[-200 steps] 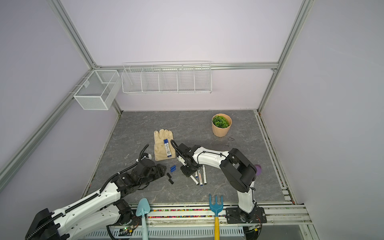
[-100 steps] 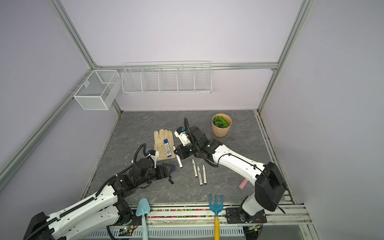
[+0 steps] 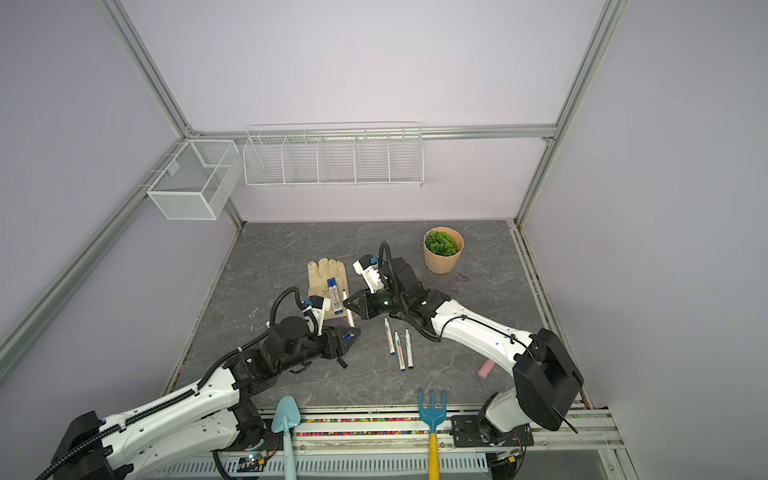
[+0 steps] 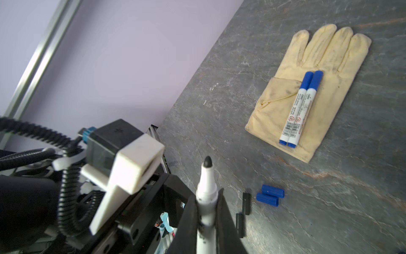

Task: Insert the pens into the pen caps
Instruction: 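Raise the uncapped marker upright, tip up, with the left gripper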

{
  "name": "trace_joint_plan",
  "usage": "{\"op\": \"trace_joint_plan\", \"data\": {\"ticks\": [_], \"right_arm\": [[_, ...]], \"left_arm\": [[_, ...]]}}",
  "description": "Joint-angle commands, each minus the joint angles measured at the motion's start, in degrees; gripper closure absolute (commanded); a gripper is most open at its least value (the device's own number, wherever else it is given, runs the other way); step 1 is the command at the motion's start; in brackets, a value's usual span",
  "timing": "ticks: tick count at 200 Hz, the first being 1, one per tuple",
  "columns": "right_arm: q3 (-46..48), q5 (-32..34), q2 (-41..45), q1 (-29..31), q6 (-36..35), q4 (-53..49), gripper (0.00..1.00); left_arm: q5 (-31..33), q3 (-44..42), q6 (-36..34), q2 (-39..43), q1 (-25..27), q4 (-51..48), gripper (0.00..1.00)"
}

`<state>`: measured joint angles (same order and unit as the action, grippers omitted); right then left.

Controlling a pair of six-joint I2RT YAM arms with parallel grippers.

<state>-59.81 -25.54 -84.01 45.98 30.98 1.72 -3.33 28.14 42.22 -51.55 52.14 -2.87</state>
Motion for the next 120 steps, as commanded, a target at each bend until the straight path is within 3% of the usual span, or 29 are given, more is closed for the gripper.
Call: {"op": "trace_joint_plan", "data": {"ticks": [1,39,84,120], "right_arm": [[0.71,-2.51,1.82,-0.51,1.49,4.11,0.93],[0.92,-3.02,1.59,-0.78,1.40,3.75,0.93],[0.69,-3.90,1.27,-1.06,1.19,3.32,0.93],[0.46,-4.60,1.10,-1.06,1.16,3.50,0.93]], "left_arm": [[1.94,2.89,-2.47,-1.51,0.18,0.92,0.42],[3.30,2.49,-3.30,0.03,0.16,4.65,0.59],[6.44,0.90,-4.50,4.40,0.16,6.39,0.62],[5.23,1.20,-4.26,2.26,0.22,6.07,0.62]]}}
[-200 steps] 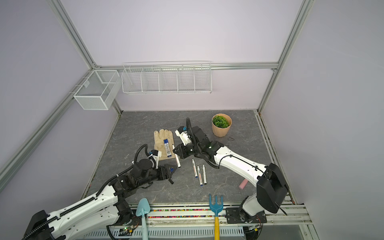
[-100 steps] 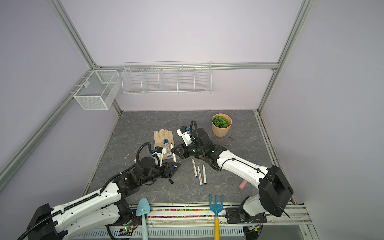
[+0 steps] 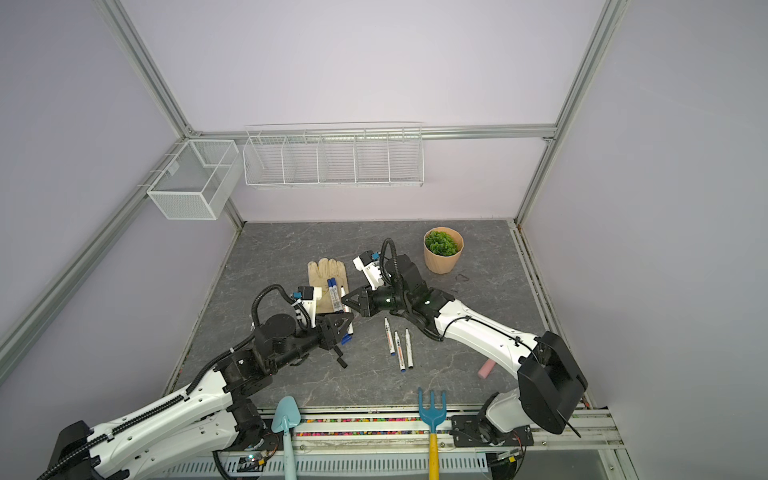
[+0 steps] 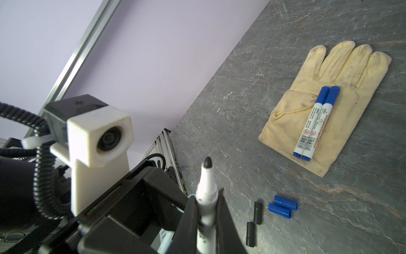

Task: Insert the pens into the pen caps
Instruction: 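Raise the uncapped marker upright, tip up, with the left gripper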

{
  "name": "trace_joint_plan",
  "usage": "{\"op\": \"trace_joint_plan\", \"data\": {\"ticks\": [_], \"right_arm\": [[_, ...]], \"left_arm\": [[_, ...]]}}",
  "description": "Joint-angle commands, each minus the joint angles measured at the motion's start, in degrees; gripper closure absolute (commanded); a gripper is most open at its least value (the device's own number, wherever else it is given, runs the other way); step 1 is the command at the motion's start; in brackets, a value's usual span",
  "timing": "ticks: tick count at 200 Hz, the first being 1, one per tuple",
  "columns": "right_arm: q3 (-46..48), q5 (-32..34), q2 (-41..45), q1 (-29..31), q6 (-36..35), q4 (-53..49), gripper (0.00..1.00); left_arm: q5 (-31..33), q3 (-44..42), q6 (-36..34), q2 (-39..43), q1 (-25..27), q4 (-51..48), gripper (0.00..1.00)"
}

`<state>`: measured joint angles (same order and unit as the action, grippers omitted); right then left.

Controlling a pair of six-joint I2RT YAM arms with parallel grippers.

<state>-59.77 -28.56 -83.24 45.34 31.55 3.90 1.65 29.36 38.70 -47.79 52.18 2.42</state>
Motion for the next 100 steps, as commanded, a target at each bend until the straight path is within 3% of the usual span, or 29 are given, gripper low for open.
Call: {"op": "trace_joint_plan", "data": {"ticks": [1,39,47,63,93,100], "right_arm": [[0.43,-1.63,0.35,-0.38,0.56,1.34,0.93],[0.25,-1.92,0.42,-0.49,0.35,1.07,0.93],[0.18,-1.94,0.45,-0.54,0.23,0.79,0.93],[0.08,-1.81,0.45,-0.80,-0.29,-0.33,0.93],[-0.47,-0.02,0.79,-1.05,-5.38,-6.66,0.93],[-0.97,1.30,0.70,-0.85,-8.13,-9.68,0.85]], "left_arm": [[0.31,0.03,-0.78,-1.59,0.19,0.81,0.62],[0.12,0.22,-0.29,-3.91,0.17,2.54,0.65],[-0.02,0.10,-0.20,-4.06,0.11,3.43,0.72],[-0.16,-0.07,-0.03,-3.69,0.11,4.67,1.00],[3.85,-0.25,2.31,0.07,0.11,-0.01,1.00],[6.43,-0.01,3.48,1.37,0.11,-3.90,1.00]]}}
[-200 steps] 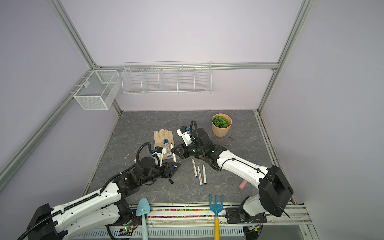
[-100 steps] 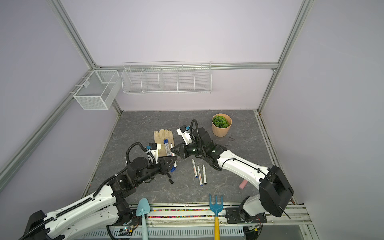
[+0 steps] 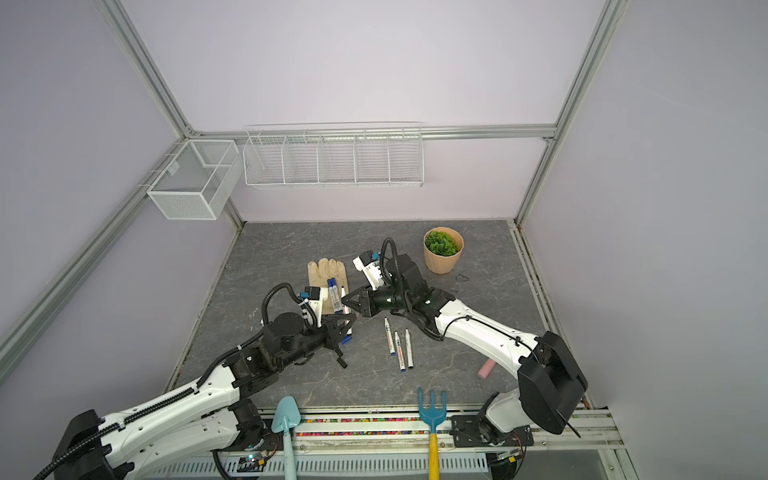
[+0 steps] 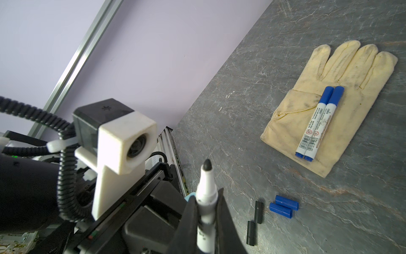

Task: Insert the pens into the pen caps
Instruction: 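Raise the uncapped marker upright, tip up, with the left gripper, then reach down and grasp a black cap with the right gripper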

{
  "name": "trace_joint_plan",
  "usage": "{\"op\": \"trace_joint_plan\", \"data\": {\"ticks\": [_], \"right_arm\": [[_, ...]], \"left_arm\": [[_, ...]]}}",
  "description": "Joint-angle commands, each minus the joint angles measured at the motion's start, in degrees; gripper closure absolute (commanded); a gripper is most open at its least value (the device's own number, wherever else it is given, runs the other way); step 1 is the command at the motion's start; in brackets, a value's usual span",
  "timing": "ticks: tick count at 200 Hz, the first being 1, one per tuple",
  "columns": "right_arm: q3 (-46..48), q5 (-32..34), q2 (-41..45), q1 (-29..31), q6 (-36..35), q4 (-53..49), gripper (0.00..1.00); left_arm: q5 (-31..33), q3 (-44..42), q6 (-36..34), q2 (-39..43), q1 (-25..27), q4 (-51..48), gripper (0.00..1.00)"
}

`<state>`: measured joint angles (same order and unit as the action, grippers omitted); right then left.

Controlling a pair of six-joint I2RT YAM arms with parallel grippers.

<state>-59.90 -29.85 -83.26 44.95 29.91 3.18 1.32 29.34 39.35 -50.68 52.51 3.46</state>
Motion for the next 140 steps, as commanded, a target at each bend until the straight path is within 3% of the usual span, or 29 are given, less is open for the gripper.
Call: {"op": "trace_joint_plan", "data": {"ticks": [1,14,31,54,75,140], "right_arm": [[-0.88,2.77,0.69,-0.38,-6.90,-9.50,0.83],[-2.82,5.46,-1.05,0.25,-12.23,-17.54,0.62],[-4.82,7.47,-4.53,2.05,-17.70,-26.12,0.54],[-6.65,9.49,-9.89,5.46,-21.02,-31.55,0.54],[-12.34,12.13,-16.24,8.13,-23.59,-37.32,0.56],[-30.32,17.42,-34.49,13.80,-27.67,-51.51,0.60]], "left_arm": [[7.20,0.05,2.96,4.44,-0.17,-5.52,1.00],[13.26,0.54,5.79,7.10,-0.20,-14.29,1.00],[20.93,-0.08,12.74,11.83,-0.30,-25.82,1.00],[26.56,-2.77,24.06,18.18,-0.82,-35.56,1.00],[27.61,-3.75,27.20,21.21,-0.94,-40.25,1.00],[29.18,-1.34,26.47,20.88,-1.01,-46.79,1.00]]}}
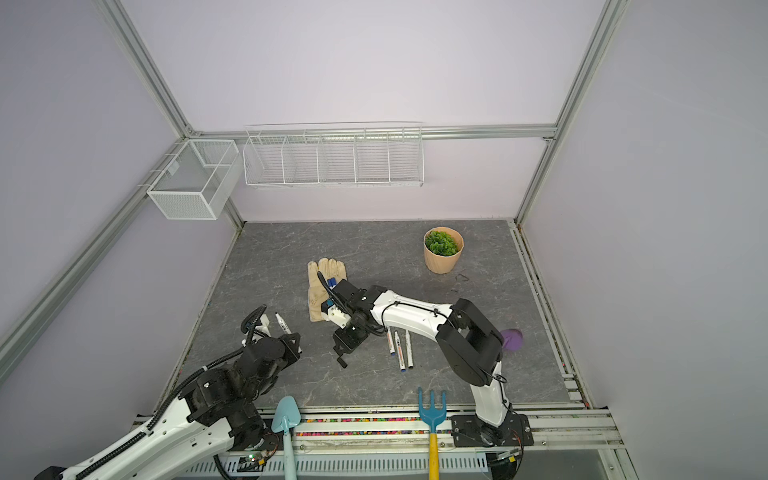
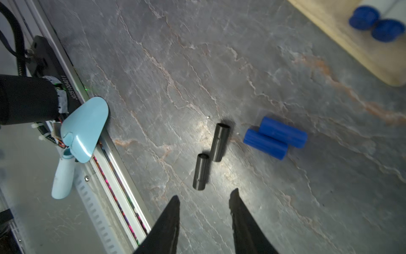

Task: Insert the pens into the pen caps
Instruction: 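Reach down and grasp a black cap with the right gripper, then carry the black cap above the marker tip with the right gripper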

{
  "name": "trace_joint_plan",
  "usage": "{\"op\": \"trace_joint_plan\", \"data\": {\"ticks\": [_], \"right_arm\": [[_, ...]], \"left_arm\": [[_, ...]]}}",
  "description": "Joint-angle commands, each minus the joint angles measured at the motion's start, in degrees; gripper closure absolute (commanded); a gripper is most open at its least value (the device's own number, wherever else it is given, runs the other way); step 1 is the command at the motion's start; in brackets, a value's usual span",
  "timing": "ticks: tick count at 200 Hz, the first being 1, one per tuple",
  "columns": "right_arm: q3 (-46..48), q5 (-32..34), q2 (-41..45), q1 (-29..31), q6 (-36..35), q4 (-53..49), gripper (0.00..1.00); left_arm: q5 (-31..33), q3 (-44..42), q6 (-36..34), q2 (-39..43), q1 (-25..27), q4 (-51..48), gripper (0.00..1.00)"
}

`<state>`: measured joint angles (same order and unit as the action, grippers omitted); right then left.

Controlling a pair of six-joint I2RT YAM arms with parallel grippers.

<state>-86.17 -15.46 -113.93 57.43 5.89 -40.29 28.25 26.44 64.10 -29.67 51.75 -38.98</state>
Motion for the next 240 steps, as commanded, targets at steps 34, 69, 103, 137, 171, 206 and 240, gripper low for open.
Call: {"op": "trace_joint_plan", "data": {"ticks": [34,69,103,137,171,206,240], "right_arm": [[-9.15,5.08,-8.80,2.63,-4.57,-9.90,0.61],[-13.45,6.30,-12.17,3.15,-4.33,-10.31,0.63],[-17.01,9.04,-15.71,4.13,-3.94,-11.52,0.64],[-19.28,13.14,-18.53,5.65,-3.91,-12.83,0.66],[-20.41,19.05,-20.14,7.33,-4.40,-13.08,0.75],[-19.04,15.14,-17.06,6.97,-3.11,-8.53,0.88],[-9.67,7.08,-2.92,3.64,1.02,4.13,0.93]], "left_arm": [[1.84,0.75,1.66,0.53,-0.20,-3.83,1.00],[1.29,0.17,1.58,2.04,-0.24,-4.34,1.00],[0.60,-0.69,2.43,4.10,-0.21,-5.14,1.00],[0.36,-0.49,2.11,4.80,-0.19,-5.99,1.00],[0.75,0.63,0.83,4.49,-0.21,-6.72,1.00],[0.69,1.83,-0.66,3.73,-0.19,-6.46,1.00],[-1.24,1.21,-4.84,2.92,-0.18,-2.65,1.00]]}}
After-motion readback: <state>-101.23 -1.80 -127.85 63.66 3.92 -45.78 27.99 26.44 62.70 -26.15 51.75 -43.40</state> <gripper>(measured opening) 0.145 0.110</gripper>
